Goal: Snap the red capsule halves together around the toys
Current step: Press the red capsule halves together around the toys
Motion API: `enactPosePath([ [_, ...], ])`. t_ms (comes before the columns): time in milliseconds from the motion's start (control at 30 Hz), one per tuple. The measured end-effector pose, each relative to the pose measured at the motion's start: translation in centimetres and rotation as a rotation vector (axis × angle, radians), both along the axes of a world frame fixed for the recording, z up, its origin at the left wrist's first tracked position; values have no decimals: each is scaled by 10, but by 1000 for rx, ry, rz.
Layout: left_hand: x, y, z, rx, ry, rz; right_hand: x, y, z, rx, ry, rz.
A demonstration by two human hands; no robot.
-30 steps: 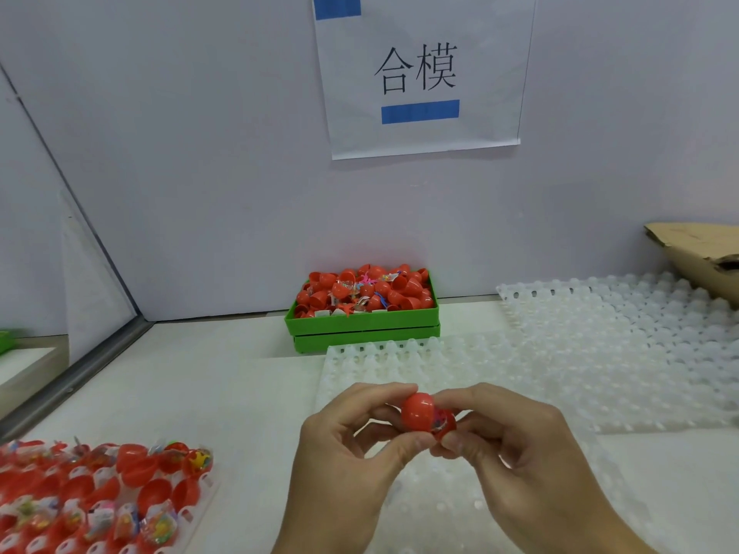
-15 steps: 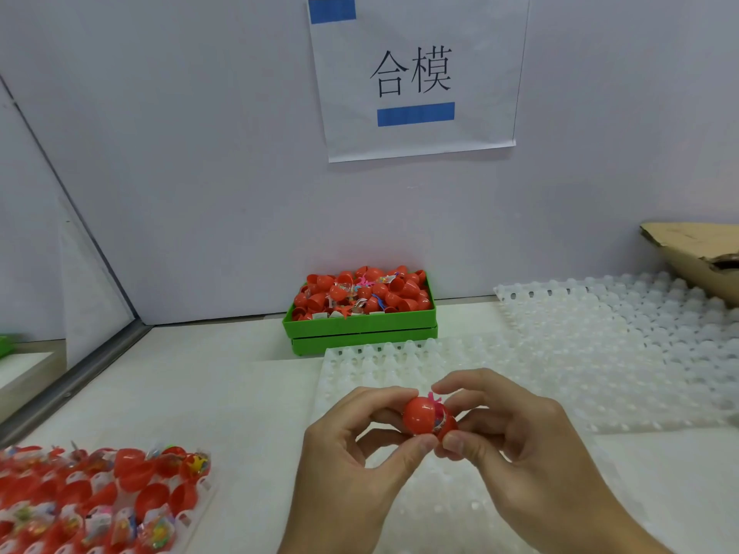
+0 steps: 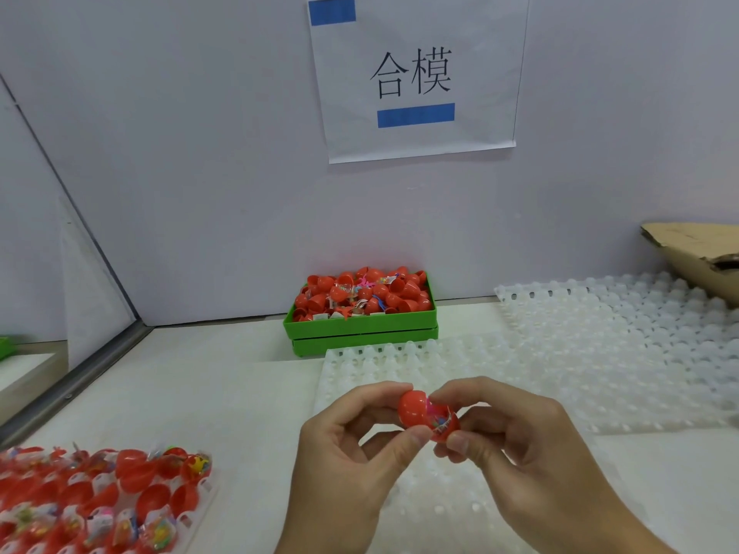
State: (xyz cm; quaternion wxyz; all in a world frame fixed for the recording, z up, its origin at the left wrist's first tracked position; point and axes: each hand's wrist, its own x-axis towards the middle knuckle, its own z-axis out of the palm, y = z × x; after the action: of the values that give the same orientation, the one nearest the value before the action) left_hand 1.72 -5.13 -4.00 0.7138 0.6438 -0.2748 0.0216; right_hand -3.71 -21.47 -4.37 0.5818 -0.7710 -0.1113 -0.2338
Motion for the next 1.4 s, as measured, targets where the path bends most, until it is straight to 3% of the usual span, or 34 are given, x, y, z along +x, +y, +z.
enactPosePath([
  [233, -2, -2, 0, 12, 10, -3, 2, -1, -2, -88, -57, -26],
  [433, -2, -3, -3, 60, -5, 20, 1, -1, -2, 53, -10, 0],
  [700, -3, -2, -1, 76, -24, 14, -1, -1, -1, 49, -53, 27],
  [1267, -7, -6, -2, 44, -47, 23, -1, -4, 1, -261, -225, -103],
  [1400, -7, -7, -4, 85, -59, 37, -2, -5, 0, -172, -164, -76],
])
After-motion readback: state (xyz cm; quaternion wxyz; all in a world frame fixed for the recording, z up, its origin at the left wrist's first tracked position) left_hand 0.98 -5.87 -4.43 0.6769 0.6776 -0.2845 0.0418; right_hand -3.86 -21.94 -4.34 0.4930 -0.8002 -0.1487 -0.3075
